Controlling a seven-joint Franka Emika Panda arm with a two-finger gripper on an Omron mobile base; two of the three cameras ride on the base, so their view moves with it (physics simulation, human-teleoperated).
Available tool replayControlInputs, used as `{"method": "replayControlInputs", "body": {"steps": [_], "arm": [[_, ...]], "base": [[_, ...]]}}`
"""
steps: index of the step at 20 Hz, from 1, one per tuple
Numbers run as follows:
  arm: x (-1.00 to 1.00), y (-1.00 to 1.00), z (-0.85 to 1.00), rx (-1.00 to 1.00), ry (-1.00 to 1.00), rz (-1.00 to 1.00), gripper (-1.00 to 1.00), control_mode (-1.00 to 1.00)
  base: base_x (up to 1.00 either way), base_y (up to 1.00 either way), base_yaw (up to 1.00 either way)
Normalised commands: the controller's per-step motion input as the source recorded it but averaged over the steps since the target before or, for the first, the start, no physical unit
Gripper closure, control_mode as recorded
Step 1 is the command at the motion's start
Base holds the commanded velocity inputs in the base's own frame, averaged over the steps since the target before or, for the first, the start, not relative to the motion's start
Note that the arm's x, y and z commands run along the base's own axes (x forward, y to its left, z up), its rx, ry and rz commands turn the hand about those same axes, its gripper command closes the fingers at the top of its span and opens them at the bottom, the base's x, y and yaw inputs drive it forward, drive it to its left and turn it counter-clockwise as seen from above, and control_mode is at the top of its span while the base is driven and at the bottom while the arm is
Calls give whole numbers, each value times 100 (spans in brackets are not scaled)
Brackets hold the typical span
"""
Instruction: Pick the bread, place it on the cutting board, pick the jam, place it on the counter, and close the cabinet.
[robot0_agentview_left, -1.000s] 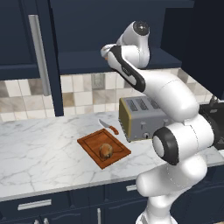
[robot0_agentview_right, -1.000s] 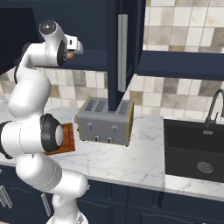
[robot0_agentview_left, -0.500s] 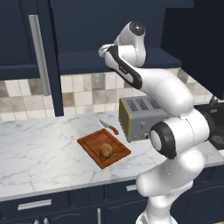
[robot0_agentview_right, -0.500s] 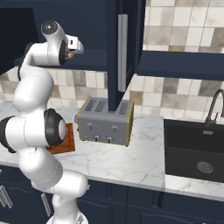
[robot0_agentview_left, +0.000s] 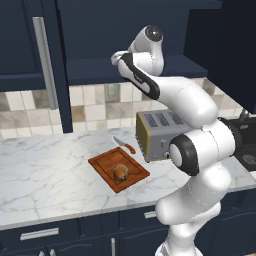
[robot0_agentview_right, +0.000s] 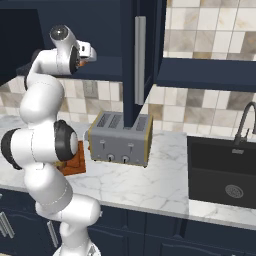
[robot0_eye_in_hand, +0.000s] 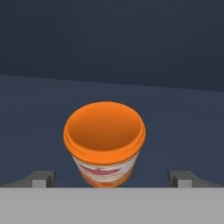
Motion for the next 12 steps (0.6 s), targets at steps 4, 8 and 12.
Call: {"method": "replayControlInputs", "body": {"steps": [4,8,12], "arm": [[21,5,-2,0,0,0,-100,-100],[18,6,-2,0,0,0,-100,-100],[15,5,-3,0,0,0,-100,-100]], "base": [[0,0,0],[0,0,0],[0,0,0]]}}
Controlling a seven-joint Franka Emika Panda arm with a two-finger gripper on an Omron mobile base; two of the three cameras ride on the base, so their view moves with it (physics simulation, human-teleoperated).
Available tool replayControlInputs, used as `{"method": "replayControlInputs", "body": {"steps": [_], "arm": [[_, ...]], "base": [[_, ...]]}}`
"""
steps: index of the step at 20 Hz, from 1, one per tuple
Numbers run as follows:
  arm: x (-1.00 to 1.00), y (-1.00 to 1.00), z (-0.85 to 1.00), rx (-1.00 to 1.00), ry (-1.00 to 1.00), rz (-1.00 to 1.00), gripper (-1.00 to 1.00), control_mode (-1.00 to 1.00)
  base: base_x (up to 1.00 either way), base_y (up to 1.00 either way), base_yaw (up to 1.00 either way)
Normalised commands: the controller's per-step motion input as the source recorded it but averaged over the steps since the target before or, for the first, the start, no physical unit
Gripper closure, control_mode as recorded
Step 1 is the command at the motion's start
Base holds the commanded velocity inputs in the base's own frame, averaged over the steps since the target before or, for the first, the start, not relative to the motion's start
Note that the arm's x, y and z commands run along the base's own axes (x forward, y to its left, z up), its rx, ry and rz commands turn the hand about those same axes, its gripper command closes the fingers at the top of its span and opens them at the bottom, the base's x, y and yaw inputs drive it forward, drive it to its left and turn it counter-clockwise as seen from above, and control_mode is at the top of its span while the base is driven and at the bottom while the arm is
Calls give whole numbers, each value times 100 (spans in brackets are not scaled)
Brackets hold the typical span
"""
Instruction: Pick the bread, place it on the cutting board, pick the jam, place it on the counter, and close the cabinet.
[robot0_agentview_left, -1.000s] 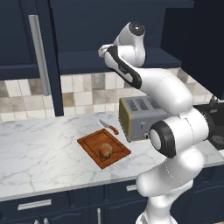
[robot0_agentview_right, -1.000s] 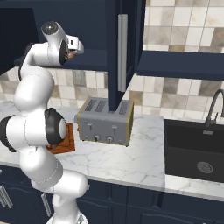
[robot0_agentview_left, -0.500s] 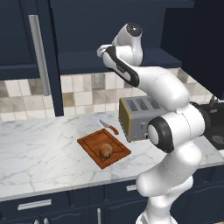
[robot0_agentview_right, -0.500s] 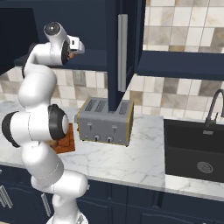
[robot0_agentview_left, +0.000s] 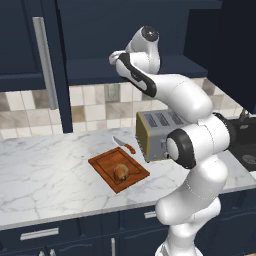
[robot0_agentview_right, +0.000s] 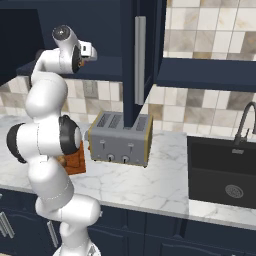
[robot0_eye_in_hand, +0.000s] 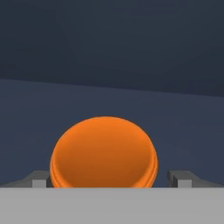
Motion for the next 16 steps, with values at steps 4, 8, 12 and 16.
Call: {"method": "replayControlInputs", "body": {"steps": [4,8,12,16], "arm": [[16,6,-5,0,0,0,-100,-100],[15,9,-6,0,0,0,100,-100],[8,10,-6,0,0,0,100,-100],[0,0,0,0,2,1,100,-100]], "base": [[0,0,0],[0,0,0],[0,0,0],[0,0,0]]}}
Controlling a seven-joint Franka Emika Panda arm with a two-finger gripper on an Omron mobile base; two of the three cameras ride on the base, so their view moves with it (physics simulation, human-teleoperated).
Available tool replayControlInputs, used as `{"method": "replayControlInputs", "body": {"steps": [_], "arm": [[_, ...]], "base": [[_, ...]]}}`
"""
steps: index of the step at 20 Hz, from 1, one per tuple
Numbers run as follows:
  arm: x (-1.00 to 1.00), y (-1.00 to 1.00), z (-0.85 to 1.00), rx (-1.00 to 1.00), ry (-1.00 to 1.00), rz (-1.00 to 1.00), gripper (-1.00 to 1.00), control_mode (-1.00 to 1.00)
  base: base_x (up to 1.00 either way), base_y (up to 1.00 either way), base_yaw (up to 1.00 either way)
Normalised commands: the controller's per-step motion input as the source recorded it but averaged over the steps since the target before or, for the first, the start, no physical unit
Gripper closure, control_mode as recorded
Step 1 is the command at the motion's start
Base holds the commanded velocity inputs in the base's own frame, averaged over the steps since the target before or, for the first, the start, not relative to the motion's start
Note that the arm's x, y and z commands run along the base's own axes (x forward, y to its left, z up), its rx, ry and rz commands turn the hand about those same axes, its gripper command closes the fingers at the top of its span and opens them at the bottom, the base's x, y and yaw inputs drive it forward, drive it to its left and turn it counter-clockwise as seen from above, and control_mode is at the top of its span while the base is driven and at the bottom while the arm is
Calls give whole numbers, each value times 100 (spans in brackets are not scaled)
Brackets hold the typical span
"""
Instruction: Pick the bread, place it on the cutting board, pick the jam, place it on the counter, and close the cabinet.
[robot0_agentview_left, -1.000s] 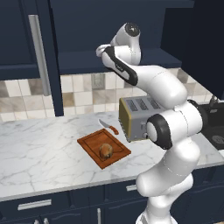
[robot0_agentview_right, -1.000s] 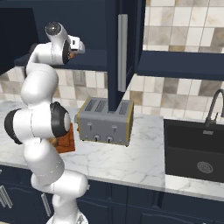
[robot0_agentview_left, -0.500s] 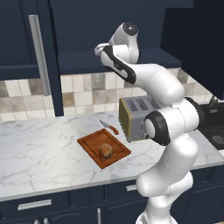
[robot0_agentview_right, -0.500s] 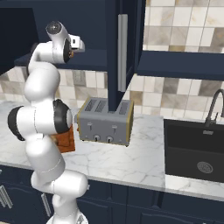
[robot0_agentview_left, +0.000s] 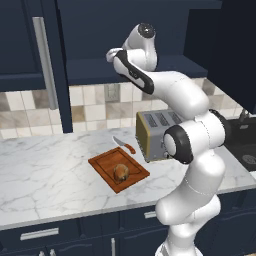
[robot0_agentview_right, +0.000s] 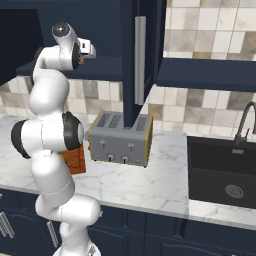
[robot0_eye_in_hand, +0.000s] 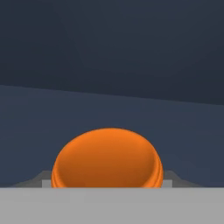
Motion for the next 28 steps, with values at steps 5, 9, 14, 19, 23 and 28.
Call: {"method": "replayControlInputs", "body": {"steps": [5,9,14,19,23,28], "arm": [[-7,-1,0,0,1,5,100,-100],[-45,-13,0,1,0,2,100,-100],[-50,-13,0,3,0,0,100,-100],[-61,-11,0,3,0,0,100,-100],[-71,-12,0,3,0,0,100,-100],[-71,-7,-1,2,0,0,100,-100]], "base": [[0,0,0],[0,0,0],[0,0,0],[0,0,0],[0,0,0],[0,0,0]]}}
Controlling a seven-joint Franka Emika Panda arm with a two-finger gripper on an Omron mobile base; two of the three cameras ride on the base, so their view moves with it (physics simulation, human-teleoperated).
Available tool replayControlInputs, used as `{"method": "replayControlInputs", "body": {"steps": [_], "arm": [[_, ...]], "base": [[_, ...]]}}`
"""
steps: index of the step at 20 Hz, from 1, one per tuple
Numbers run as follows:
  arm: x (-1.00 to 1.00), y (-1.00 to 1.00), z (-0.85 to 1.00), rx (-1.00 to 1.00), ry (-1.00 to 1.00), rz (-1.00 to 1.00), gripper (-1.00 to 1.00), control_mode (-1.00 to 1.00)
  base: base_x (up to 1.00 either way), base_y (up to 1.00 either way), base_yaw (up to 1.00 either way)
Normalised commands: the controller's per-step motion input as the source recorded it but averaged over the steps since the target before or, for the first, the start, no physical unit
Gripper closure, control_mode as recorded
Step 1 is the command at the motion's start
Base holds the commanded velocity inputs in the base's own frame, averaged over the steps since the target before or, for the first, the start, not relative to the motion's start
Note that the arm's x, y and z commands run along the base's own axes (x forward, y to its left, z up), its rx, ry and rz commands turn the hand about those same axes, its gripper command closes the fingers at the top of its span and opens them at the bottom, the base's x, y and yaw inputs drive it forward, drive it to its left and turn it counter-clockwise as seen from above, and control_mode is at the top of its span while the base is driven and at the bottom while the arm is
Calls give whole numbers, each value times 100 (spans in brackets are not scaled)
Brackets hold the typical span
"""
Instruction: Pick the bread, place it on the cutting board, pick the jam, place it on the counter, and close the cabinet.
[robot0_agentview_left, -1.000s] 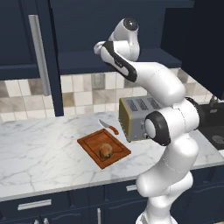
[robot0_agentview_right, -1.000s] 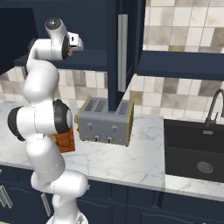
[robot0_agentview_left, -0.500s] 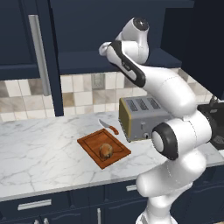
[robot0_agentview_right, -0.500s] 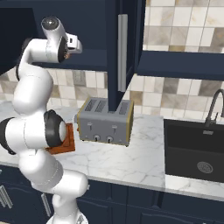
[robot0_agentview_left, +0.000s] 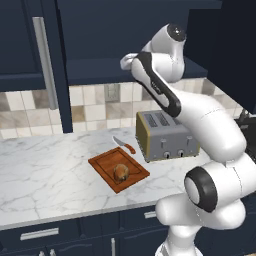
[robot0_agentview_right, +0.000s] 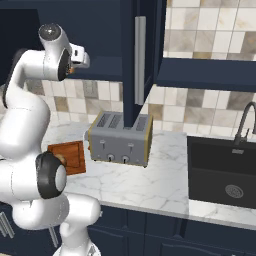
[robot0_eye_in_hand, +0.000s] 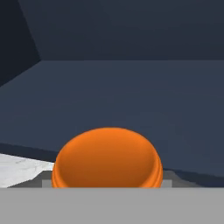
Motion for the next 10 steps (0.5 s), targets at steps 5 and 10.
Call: {"method": "replayControlInputs", "body": {"steps": [5,10], "arm": [[-70,-4,-6,2,0,0,100,-100],[-64,-4,-11,2,1,0,100,-100]], "base": [[0,0,0],[0,0,0]]}}
